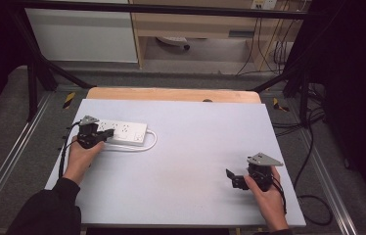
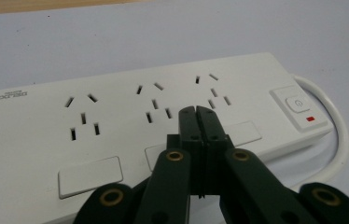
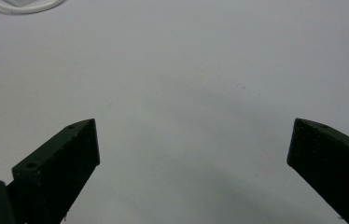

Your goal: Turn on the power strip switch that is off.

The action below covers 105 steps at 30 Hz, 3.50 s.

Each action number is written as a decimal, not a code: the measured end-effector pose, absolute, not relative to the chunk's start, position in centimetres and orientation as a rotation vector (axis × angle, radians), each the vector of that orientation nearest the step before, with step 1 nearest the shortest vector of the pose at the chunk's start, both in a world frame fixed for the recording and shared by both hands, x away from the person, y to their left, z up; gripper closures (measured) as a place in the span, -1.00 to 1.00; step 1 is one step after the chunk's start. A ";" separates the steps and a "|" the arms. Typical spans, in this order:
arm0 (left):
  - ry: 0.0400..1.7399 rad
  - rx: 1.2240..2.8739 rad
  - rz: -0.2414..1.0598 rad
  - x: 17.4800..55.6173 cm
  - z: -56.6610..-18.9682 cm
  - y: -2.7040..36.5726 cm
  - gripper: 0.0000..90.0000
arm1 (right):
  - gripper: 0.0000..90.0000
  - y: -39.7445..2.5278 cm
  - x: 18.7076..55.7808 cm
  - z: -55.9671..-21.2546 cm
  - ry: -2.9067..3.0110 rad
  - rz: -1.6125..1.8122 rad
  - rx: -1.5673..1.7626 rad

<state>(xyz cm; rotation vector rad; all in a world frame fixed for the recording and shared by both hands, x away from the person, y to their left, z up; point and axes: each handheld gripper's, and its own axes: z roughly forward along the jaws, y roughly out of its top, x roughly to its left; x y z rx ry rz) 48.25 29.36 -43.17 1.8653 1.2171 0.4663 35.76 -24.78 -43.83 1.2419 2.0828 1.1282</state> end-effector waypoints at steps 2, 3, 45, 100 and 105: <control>1.216 1.868 0.468 48.3 -43.2 29.3 1.00 | -0.94 -24.8 35.8 -43.8 2.082 1.128 1.245; 1.217 1.867 0.468 48.3 -43.2 29.3 1.00 | -0.94 -24.8 35.8 -43.8 2.082 1.128 1.245; 1.213 1.877 0.471 48.5 -43.6 29.5 1.00 | -0.94 -24.7 35.8 -43.9 2.087 1.123 1.237; 1.174 1.845 0.502 48.0 -43.5 28.6 1.00 | -0.94 -24.7 35.8 -43.9 2.093 1.120 1.236; 1.182 1.816 0.510 47.9 -43.3 28.8 0.95 | -0.94 -24.7 35.8 -43.9 2.091 1.119 1.239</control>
